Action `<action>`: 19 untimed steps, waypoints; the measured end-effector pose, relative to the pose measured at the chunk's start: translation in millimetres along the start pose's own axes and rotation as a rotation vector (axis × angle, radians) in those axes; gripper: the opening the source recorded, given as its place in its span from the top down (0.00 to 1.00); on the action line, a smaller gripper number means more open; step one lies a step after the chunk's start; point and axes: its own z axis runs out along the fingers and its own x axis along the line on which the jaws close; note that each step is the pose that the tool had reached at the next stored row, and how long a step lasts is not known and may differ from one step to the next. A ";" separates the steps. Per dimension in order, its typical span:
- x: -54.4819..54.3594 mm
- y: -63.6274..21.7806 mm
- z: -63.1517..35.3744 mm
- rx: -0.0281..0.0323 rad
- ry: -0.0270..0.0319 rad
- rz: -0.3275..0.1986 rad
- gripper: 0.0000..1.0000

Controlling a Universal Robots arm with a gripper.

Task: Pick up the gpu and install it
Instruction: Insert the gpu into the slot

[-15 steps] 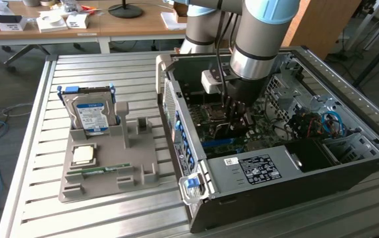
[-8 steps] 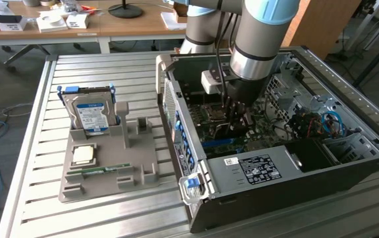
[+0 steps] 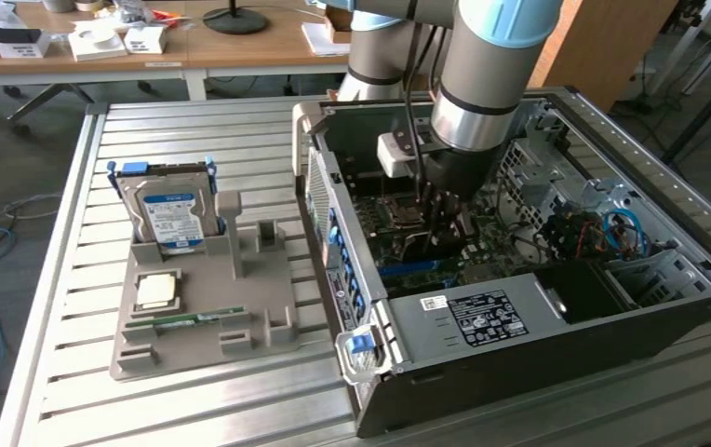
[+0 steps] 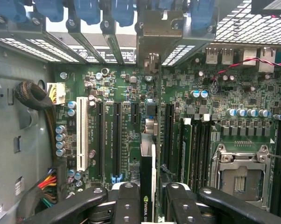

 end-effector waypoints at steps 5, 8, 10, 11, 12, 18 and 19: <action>0.0 0.1 0.0 -0.0002 0.0002 0.000 0.74; -0.1 0.5 0.1 -0.0001 0.0001 0.000 0.74; -0.4 0.7 0.0 -0.0001 0.0001 0.000 0.74; -0.5 0.7 0.1 0.0000 0.0000 0.000 0.74; -0.6 0.8 0.1 -0.0001 0.0001 0.000 0.74; -0.8 2.5 0.8 -0.0001 0.0001 0.000 0.74; -0.9 2.5 1.4 -0.0001 0.0001 0.000 0.74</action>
